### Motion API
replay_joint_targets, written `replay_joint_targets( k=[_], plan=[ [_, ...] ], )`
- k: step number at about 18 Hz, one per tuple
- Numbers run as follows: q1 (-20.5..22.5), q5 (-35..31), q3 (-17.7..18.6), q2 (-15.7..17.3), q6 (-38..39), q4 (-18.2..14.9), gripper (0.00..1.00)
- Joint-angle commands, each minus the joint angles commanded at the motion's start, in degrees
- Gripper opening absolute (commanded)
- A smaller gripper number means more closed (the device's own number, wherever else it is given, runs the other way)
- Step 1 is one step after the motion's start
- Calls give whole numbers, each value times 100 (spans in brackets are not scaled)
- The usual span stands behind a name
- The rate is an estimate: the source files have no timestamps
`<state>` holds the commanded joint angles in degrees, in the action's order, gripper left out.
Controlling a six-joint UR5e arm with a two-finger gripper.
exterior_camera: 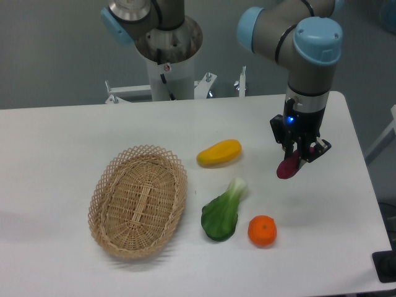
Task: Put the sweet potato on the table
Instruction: 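Lower the held purple sweet potato toward the table surface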
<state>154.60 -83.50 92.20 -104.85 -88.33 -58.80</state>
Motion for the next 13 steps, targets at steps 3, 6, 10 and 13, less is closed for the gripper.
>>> replay_joint_targets(
  k=[3,6,10,13],
  plan=[
    [0,0,44,0,0,26,28],
    [9,26,53,-17,-17,44,28],
    [35,0,132,-149,-114,149,28],
    [61,-9,333,-429,-245,718,28]
  ],
)
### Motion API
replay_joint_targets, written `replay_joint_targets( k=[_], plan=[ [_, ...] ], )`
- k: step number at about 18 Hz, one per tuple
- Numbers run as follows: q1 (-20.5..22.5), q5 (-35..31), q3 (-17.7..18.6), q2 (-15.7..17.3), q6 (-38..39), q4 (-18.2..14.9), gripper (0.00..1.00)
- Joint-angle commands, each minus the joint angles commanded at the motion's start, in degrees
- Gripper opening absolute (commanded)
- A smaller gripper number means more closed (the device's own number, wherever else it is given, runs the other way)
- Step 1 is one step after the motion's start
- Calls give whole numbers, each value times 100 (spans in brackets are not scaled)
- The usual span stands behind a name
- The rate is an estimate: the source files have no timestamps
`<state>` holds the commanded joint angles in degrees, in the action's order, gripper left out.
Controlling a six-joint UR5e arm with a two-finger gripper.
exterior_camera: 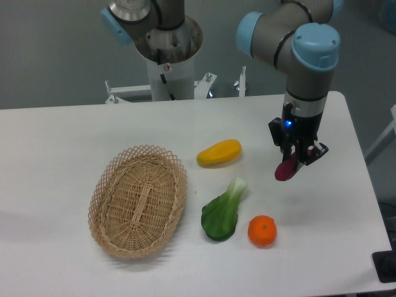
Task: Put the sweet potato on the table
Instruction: 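Lower the held purple sweet potato toward the table surface, then open the gripper to release the sweet potato on the table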
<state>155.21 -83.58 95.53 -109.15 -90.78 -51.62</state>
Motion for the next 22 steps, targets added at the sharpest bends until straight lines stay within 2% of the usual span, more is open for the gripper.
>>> replay_joint_targets(
  k=[2,3,6,9,13,18,19,20,21,22],
  plan=[
    [0,-52,185,-211,-53,589,28],
    [0,-70,246,-282,-53,757,28],
    [0,-79,352,-432,-97,855,28],
    [61,-88,545,-432,-465,864,28],
    [141,-333,932,-467,-800,1267,28],
    [132,-360,985,-520,-756,1303,31],
    [132,-360,985,-537,-756,1303,41],
    [132,-360,968,-546,-730,1303,64],
    [132,-360,933,-546,-713,1303,92],
    [132,-360,915,-529,-713,1303,100]
  ],
)
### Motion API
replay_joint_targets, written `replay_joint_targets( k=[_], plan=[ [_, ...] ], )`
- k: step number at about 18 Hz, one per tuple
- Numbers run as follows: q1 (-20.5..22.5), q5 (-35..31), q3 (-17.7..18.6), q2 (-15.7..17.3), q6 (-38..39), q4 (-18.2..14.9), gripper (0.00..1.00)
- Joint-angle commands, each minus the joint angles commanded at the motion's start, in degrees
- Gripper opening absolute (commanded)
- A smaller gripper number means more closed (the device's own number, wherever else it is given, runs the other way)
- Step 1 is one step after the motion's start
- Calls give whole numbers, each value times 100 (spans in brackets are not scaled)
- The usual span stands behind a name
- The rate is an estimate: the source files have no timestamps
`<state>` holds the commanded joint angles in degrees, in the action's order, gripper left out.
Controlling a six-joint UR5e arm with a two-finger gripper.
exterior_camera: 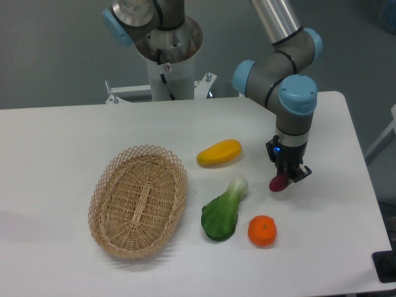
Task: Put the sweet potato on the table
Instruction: 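Open the gripper to release the sweet potato on the table, then raise the open gripper up away from the sweet potato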
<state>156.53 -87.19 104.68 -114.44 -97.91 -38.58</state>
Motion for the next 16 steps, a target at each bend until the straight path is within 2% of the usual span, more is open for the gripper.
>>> replay_joint_targets(
  k=[2,3,6,12,13,16],
  plan=[
    [0,-9,-140,88,122,0,100],
    [0,-9,-324,114,332,-9,100],
    [-44,0,-562,132,1202,-9,100],
    [-132,-17,-931,422,1651,-61,100],
    [-123,-26,-1071,509,1783,-114,100],
    [-79,-9,-1405,729,1714,-762,100]
  ],
)
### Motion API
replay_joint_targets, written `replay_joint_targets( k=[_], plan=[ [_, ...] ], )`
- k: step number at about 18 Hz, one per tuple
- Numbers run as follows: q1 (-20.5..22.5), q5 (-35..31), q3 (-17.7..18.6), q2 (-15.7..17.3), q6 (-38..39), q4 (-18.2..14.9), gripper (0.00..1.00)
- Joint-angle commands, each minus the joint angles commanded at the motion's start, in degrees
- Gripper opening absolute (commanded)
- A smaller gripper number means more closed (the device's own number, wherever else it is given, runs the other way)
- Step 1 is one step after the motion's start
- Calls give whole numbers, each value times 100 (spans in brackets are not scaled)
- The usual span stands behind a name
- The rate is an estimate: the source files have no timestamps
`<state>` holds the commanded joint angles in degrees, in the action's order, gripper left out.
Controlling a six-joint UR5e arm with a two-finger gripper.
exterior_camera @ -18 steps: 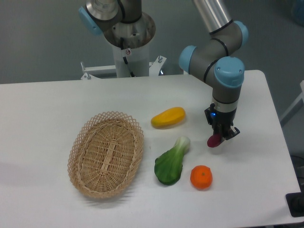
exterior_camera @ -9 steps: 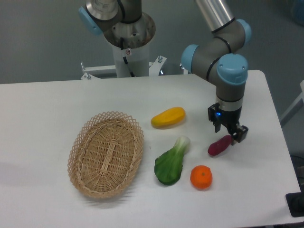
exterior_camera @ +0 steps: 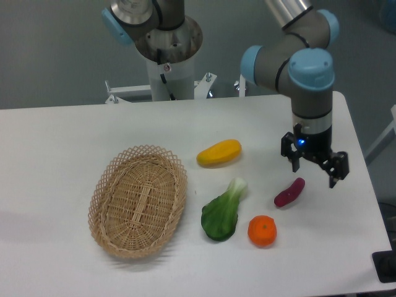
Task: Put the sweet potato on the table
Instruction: 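Raise the open gripper up away from the sweet potato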
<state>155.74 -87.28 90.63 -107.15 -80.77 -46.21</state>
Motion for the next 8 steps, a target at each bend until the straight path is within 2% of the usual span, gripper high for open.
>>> replay_joint_targets(
  k=[3,5,8],
  plan=[
    [263,0,-360,141,-262,-974,100],
    [544,0,-476,272,-849,-1573,100],
    [843,18,-397,527,-1563,-1865,100]
  ],
)
